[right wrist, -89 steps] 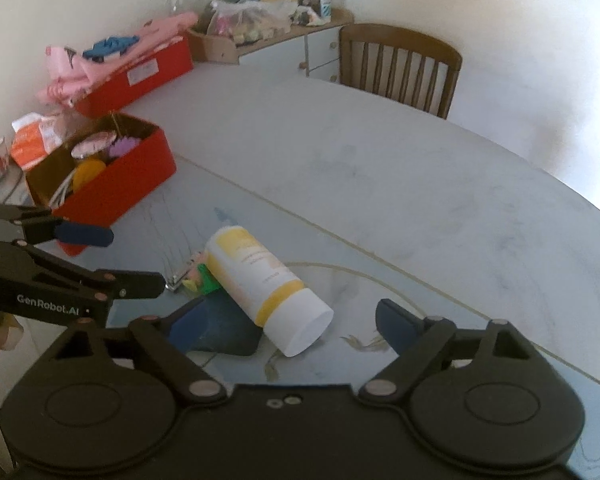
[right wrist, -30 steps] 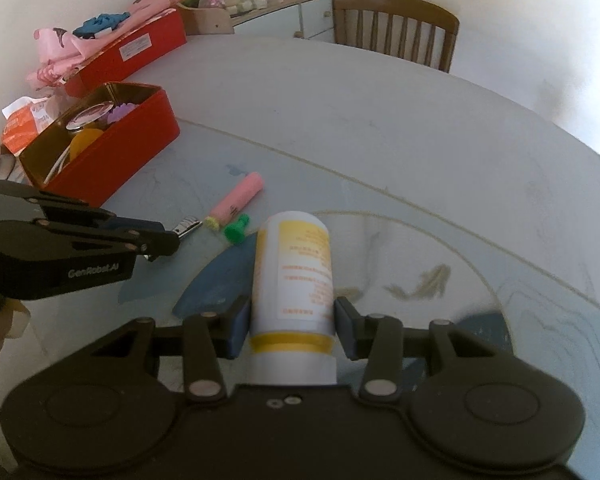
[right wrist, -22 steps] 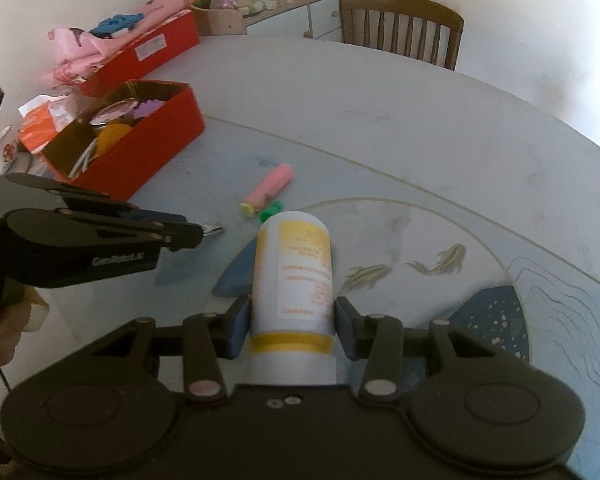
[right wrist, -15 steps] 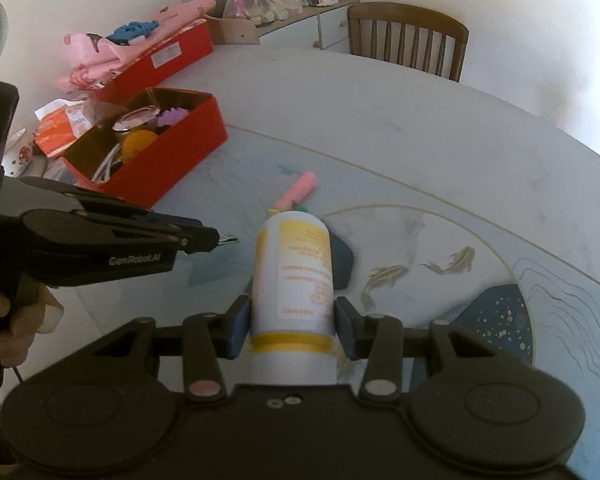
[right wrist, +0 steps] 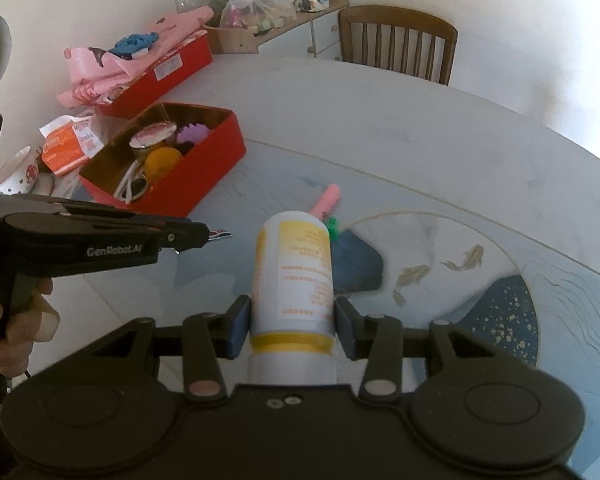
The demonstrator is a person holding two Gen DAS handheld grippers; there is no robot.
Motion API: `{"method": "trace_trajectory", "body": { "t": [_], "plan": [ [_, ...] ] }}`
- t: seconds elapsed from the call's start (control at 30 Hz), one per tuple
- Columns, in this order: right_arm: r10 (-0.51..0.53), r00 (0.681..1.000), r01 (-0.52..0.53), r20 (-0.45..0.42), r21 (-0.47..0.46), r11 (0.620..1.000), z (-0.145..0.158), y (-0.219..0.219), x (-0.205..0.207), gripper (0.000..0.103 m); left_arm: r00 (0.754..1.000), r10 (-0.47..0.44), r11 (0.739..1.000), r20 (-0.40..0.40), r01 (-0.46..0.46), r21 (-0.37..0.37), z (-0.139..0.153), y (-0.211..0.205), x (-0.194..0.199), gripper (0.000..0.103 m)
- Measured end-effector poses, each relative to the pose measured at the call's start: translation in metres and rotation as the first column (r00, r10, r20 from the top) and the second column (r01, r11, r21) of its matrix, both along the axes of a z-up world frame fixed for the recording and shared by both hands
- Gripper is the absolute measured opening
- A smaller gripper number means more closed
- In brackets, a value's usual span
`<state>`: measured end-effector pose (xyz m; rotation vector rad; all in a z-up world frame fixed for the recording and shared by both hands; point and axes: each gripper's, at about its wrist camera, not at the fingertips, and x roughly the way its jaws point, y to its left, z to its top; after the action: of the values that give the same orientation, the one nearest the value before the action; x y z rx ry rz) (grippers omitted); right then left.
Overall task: Organize rigid objects
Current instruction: 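Carry the nail clipper and white-yellow bottle over the red tin with both grippers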
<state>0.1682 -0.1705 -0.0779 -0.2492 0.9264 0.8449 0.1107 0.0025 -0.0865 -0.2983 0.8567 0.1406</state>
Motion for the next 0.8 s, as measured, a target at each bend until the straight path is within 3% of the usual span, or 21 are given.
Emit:
{"method": "trace_trajectory", "body": {
  "t": [0.4,0.8],
  "plan": [
    [0.001,0.998,-0.001,0.057,-0.001,1.000,0.022,0.051,-0.019,0.043,0.996,0.009,1.000,0.084,-0.011,0.020,0.033,0.053,-0.020,0.011],
    [0.000,0.996,0.000,0.091,0.002,1.000,0.038,0.117,-0.022,0.043,0.992,0.020,0.998,0.122,-0.027,0.056,0.046,0.119,-0.029,0.011]
  ]
}}
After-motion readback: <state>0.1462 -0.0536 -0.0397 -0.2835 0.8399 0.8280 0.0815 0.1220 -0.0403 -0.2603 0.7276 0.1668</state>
